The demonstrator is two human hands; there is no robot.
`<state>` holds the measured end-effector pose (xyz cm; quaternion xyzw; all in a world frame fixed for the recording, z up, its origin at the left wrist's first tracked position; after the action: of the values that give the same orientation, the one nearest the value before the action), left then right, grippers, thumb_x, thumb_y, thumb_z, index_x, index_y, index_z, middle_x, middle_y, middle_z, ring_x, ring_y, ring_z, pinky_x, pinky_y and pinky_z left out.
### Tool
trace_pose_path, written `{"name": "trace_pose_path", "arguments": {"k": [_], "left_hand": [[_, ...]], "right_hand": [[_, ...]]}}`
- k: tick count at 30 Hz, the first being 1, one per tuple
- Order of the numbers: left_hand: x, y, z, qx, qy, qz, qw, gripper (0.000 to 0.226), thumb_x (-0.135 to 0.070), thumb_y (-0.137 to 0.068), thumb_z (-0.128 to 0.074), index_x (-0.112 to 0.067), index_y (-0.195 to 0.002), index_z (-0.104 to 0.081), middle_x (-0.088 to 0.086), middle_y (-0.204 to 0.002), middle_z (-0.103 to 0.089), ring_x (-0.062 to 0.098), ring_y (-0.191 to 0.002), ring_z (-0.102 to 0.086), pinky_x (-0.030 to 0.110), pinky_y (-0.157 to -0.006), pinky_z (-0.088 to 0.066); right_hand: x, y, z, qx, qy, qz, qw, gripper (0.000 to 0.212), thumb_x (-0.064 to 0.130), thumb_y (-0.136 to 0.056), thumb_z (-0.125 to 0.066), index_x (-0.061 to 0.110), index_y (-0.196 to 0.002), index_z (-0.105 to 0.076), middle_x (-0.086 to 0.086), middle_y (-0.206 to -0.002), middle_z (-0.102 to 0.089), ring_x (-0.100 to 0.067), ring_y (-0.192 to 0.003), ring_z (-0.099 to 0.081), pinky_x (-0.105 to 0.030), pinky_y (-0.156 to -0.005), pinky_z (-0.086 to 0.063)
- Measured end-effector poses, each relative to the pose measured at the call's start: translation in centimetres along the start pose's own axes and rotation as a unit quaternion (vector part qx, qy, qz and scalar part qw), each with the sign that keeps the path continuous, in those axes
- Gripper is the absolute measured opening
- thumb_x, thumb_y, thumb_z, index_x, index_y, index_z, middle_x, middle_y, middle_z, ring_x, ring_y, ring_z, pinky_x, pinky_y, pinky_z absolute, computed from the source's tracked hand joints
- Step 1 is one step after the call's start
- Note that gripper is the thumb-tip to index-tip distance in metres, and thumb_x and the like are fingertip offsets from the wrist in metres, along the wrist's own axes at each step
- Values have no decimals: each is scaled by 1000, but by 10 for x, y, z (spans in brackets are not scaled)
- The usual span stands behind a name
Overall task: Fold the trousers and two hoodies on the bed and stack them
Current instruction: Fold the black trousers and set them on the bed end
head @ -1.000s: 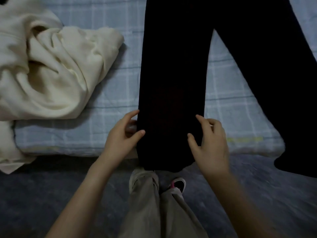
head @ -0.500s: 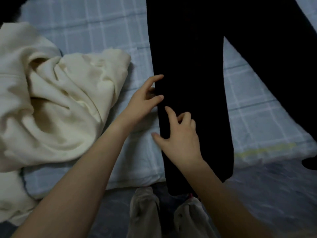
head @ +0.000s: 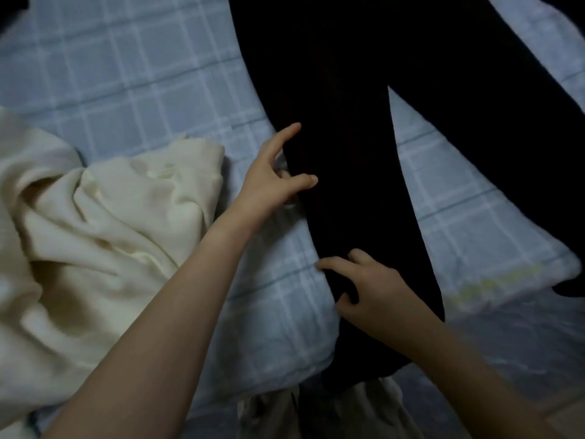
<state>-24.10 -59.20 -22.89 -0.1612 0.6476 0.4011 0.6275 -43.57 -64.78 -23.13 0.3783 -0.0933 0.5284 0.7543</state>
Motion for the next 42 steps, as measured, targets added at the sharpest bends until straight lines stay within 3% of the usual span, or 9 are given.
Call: {"name": "trace_pose_path", "arguments": {"k": [3,6,12,15,18,22,29,34,42], "left_hand": [[-15,-5,-11,1,1,-6,1000,78,-7,-81,-77,-33,-145,-43,-11,-133,-56,18,-60,-49,38,-79,-56],[-42,-15,-36,8,-5,-26,1000,79,-11,-77,-81,-34,-144,-45,0,-109,-67,13,-58,-53,37,-78,-56],[-113,-58,-141,-8,-39,-109,993,79,-19,-72,-85,-33,-141,-49,-7,-142,-49,3,-55,-54,22,-66,-52],[-138,-89,-198,-18,-39,-113,993,80,-26,-72,-86,-35,-142,-48,12,-136,-55,4,-59,-63,21,-66,-54],[-154,-132,-254,-34,-47,-126,990,86,-36,-70,-86,-32,-145,-44,6,-143,-49,9,-99,-67,28,-89,-56],[-135,-194,-323,-52,-135,-94,985,87,-31,-74,-84,-22,-149,-40,6,-153,-32,11,-135,-39,7,-102,-26],[-79,-218,-351,-55,-133,-71,987,85,-29,-76,-84,-30,-148,-39,0,-158,-15,-6,-66,-64,8,-71,-51],[-90,-215,-350,-73,-90,-69,991,86,-20,-74,-86,-26,-147,-41,4,-158,-18,-10,-65,-62,8,-66,-49],[-103,-235,-378,-80,-69,-71,992,86,-20,-72,-87,-22,-146,-43,3,-155,-18,8,-96,-64,9,-73,-51]], "right_hand": [[-19,7,22,-14,-168,17,985,67,-1,-79,-62,48,-125,-59,18,-98,-50,-15,-88,-56,-6,-64,-42],[-41,21,52,-30,-269,46,962,71,-11,-76,-61,41,-124,-64,23,-88,-53,-3,-59,-51,-13,-53,-39],[-113,52,131,-74,-360,8,930,67,-20,-80,-54,29,-123,-67,30,-80,-67,4,-51,-57,-11,-48,-39],[-158,68,192,-85,-409,20,908,62,-20,-83,-53,24,-124,-68,21,-102,-72,1,-84,-70,-17,-67,-55],[-224,64,251,-111,-430,11,896,54,-7,-83,-53,27,-120,-71,7,-119,-71,-12,-106,-69,-28,-84,-59],[-315,33,282,-110,-337,-45,934,61,-18,-86,-47,30,-114,-71,14,-118,-68,0,-93,-69,-9,-71,-51],[-384,11,254,-36,-412,-72,908,62,-6,-94,-43,45,-118,-68,7,-85,-75,-12,-42,-51,-21,-45,-43],[-368,23,262,-68,-407,-12,911,47,8,-90,-70,40,-124,-67,16,-121,-69,-4,-111,-65,-25,-91,-55],[-404,25,305,-205,-352,-38,913,42,-5,-83,-73,30,-105,-72,27,-108,-68,16,-112,-57,1,-92,-35]]}}
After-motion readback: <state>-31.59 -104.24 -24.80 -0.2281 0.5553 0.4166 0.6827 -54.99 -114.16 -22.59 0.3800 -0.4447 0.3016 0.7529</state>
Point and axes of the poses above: each hand's wrist, its own y-axis away from the middle knuckle, its own z-axis out of the back of the hand, x = y × z, the point moved 7 cm from there along -y, towards the middle knuckle
